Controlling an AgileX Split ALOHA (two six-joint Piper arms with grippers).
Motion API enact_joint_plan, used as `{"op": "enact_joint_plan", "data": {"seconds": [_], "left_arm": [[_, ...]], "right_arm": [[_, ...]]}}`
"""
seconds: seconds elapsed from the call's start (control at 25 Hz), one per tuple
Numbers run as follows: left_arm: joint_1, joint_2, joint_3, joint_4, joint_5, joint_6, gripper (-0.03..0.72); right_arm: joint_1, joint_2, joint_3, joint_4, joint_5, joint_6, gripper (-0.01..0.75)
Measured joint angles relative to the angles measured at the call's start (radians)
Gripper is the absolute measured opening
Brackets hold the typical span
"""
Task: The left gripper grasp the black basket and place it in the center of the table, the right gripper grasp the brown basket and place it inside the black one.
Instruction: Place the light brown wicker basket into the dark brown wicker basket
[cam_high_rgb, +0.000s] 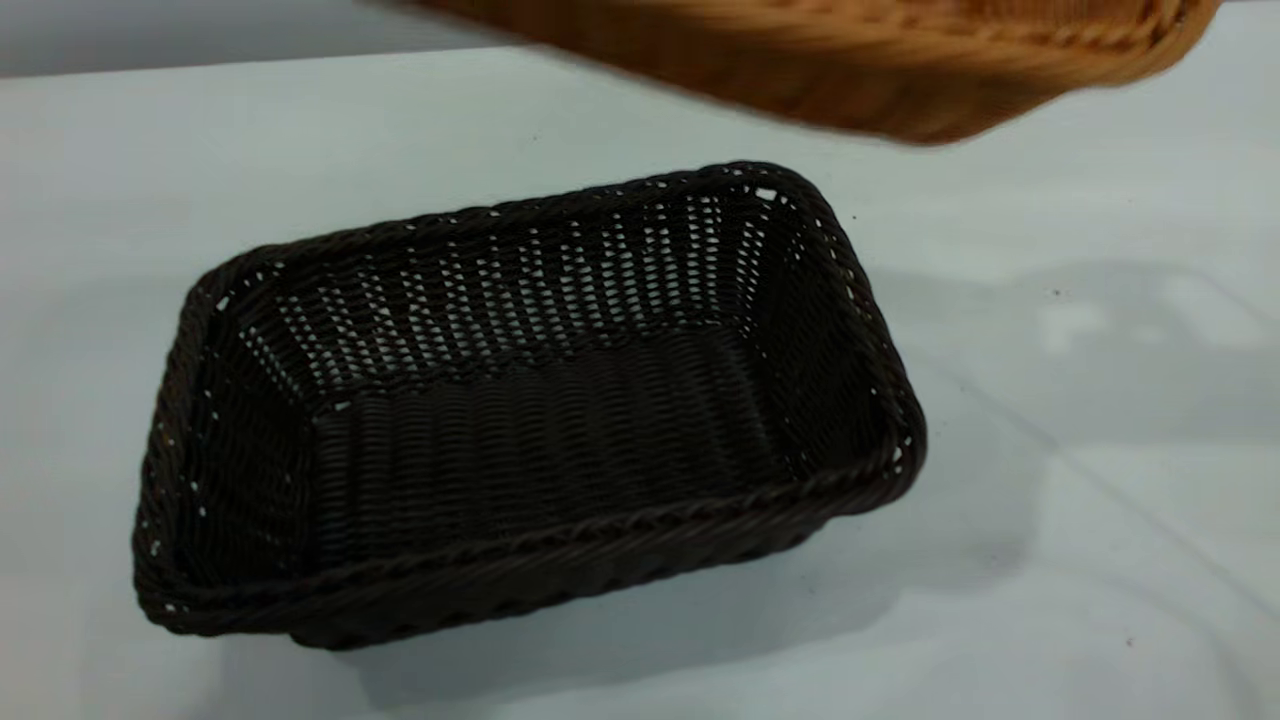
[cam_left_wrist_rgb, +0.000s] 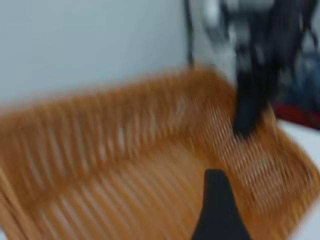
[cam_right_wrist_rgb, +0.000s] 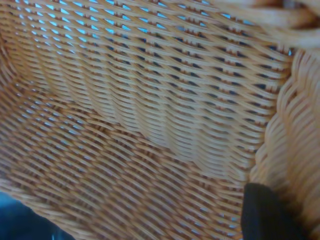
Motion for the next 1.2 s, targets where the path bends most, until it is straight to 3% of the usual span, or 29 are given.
{"op": "enact_joint_plan", "data": {"seconds": [0.56, 1.2], "left_arm": [[0.000, -0.188, -0.001, -0.004, -0.285, 0.000, 0.418], [0.000, -0.188, -0.001, 0.000, -0.342, 0.000, 0.418]], "right_arm": [[0.233, 0.321, -0.206, -0.056, 0.016, 0.032, 0.105], [0.293, 0.360, -0.206, -0.168, 0.022, 0.049, 0.104]]}}
